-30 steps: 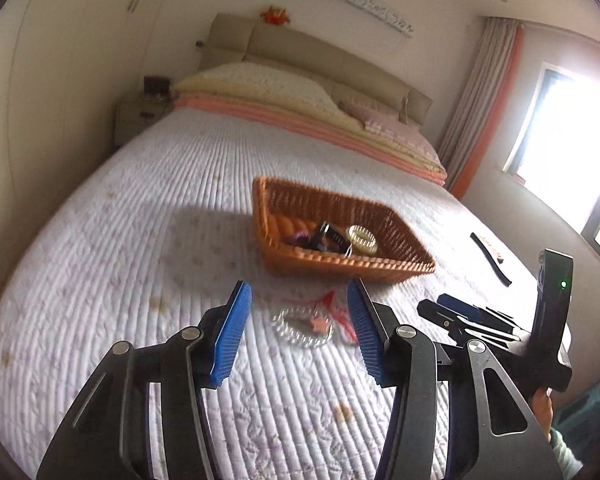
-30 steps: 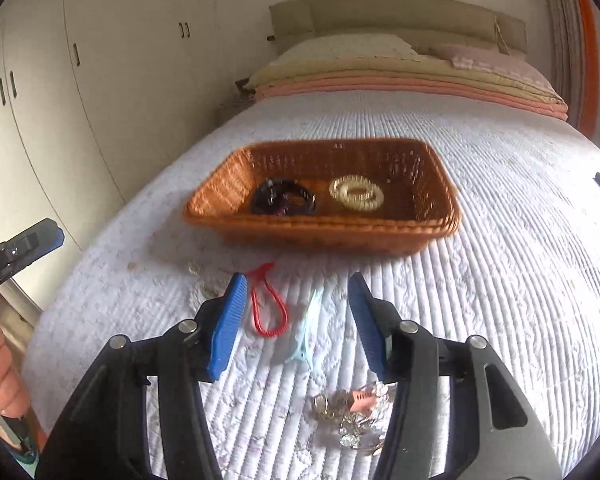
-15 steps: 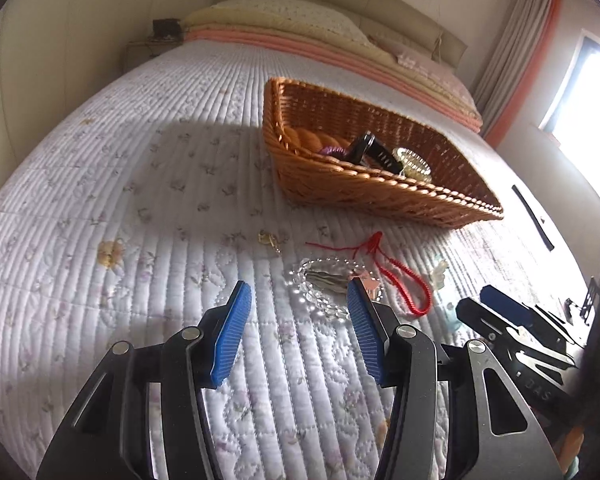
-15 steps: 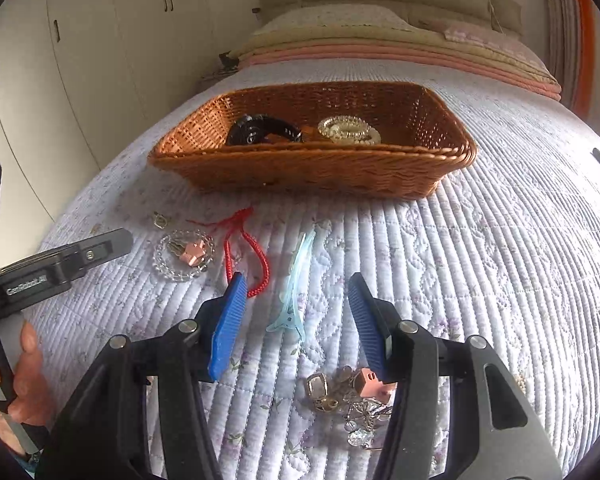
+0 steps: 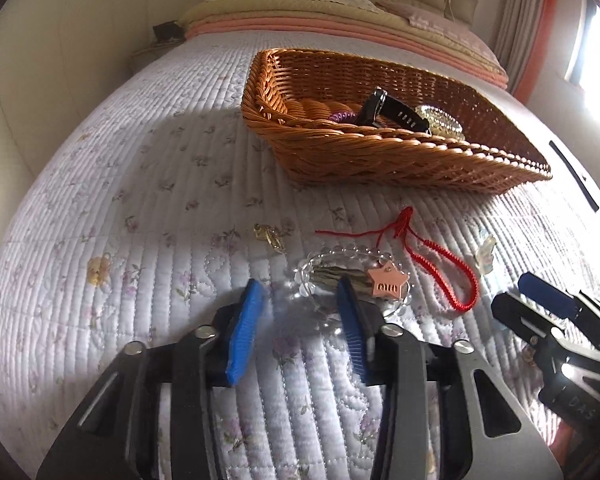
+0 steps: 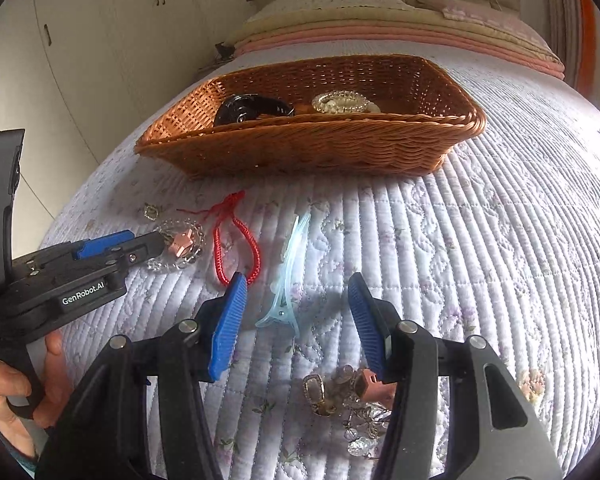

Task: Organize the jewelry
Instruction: 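Grasp the clear bead bracelet with the left tool while the right tool grasps the blue clip, then carry the bracelet and blue clip into the basket and open both tools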

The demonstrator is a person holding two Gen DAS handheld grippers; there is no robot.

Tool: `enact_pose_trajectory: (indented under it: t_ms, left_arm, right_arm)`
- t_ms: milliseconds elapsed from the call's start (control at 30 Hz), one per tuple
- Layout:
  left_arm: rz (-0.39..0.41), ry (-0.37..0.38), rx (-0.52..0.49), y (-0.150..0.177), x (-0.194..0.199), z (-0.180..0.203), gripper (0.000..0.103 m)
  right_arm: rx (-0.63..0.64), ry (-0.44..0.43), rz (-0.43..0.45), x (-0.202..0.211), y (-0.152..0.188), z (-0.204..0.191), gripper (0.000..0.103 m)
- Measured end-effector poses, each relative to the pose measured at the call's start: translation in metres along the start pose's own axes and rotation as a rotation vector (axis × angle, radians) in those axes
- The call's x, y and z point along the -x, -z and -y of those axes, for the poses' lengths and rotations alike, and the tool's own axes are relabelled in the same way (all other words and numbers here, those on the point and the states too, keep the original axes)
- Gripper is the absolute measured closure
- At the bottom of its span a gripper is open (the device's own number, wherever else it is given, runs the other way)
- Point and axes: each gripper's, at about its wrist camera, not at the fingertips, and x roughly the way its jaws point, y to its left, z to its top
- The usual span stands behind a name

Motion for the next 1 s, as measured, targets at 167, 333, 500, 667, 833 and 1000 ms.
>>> enact_pose_trajectory:
  t_ms: [167,333,500,667,833,1000]
  left_arm:
    - [-0.008,0.013,-0.032,0.011,0.015,-0.005,0.094]
    - [-0.019,0.028,-0.047,0.027,0.031,-0.021,0.095]
    - [-0.021,0.062,-0.031,0.043,0.046,-0.041,0.094]
    - [-0.008,0.069,-0.017,0.049,0.047,-0.044,0.08]
    - [-0.004,0.027,-0.039,0.048,0.044,-0.034,0.078]
    - [0.005,0.024,-0.053,0.046,0.043,-0.031,0.097]
  right_arm:
    - [-0.001,-0.006,-0.007,-0.003,0.0,0.0,0.061]
    - [0.004,-0.008,-0.01,-0.004,0.001,-0.001,0.061]
    - [0.007,-0.003,-0.016,-0.006,-0.001,-0.003,0.061]
    - [0.018,0.022,-0.043,-0.012,-0.011,-0.011,0.061]
    - [0.043,0.067,-0.062,-0.022,-0.018,-0.021,0.077]
    - [0.082,0.055,-0.046,-0.019,-0.015,-0.03,0.094]
